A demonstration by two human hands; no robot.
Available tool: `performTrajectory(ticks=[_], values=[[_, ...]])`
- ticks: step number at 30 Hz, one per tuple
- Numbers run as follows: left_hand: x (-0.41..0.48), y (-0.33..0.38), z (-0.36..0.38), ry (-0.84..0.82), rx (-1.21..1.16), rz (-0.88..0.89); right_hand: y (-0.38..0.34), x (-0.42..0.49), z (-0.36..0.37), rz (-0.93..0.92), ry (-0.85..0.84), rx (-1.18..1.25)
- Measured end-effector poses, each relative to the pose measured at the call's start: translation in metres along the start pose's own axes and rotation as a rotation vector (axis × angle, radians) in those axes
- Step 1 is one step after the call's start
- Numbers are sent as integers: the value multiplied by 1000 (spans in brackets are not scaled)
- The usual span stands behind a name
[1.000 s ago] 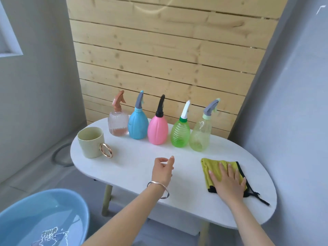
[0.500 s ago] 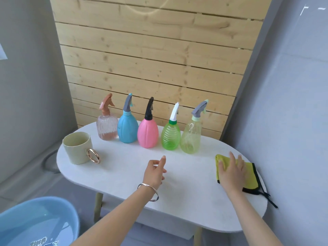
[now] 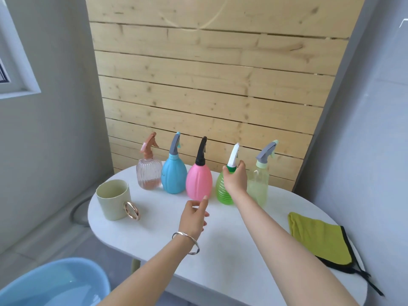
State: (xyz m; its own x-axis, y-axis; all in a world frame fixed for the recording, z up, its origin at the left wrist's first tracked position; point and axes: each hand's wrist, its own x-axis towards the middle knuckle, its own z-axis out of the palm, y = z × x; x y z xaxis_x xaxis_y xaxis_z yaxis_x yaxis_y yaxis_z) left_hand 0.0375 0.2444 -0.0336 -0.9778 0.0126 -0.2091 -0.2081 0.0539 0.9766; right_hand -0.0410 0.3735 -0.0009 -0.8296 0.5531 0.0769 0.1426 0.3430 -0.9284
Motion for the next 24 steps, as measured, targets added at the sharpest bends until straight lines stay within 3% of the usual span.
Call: performTrajectory(ticks=[7, 13, 19, 24], values=[[8, 0, -6, 39, 97, 133, 11, -4, 1, -155, 91, 43], [4, 6, -11, 87, 532, 508, -16, -60, -21, -335, -19, 196], [-21, 28, -28, 152, 482, 629, -37, -102, -51, -322, -176, 411], [-42, 38, -49, -11, 356, 553, -56, -120, -64, -341, -285, 402]])
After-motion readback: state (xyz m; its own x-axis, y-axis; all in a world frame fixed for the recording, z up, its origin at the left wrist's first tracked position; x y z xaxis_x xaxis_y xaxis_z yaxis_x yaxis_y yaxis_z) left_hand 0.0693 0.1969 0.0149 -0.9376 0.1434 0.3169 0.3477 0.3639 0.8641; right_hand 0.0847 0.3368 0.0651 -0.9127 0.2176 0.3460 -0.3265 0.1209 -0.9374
